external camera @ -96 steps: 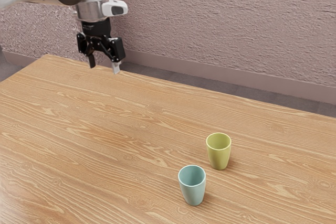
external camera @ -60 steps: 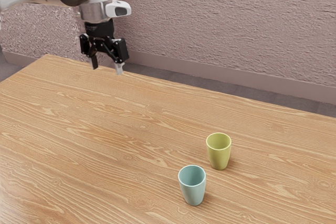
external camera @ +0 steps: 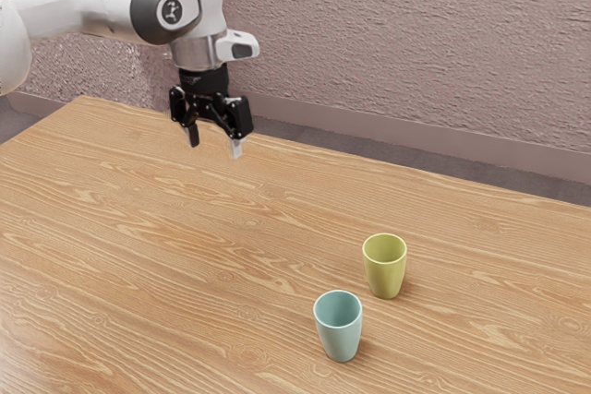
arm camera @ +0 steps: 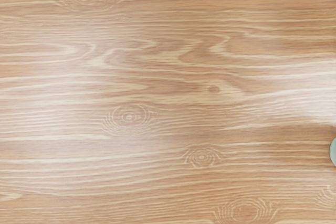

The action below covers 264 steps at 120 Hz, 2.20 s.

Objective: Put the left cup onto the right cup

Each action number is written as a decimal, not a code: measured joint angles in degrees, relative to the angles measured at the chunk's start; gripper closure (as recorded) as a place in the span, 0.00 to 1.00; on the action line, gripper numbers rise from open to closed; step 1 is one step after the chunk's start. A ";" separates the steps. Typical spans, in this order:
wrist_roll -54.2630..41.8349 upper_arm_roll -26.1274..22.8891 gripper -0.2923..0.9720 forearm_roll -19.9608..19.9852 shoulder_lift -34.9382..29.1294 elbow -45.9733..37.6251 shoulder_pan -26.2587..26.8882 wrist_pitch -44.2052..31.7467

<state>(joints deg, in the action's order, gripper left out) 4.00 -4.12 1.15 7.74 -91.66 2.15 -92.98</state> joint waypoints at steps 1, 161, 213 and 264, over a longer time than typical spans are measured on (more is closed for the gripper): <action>0.03 0.00 0.23 -0.01 0.03 -0.08 0.11 -0.13; 11.26 -14.06 0.23 -0.06 3.05 -8.68 4.21 -12.34; 13.51 -14.10 0.23 -2.54 3.37 -14.61 5.27 -17.34; 14.71 -15.72 0.23 -1.79 3.29 -17.48 5.91 -19.72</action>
<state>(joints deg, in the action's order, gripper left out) 18.71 -19.84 -0.64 11.03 -109.14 8.06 -112.70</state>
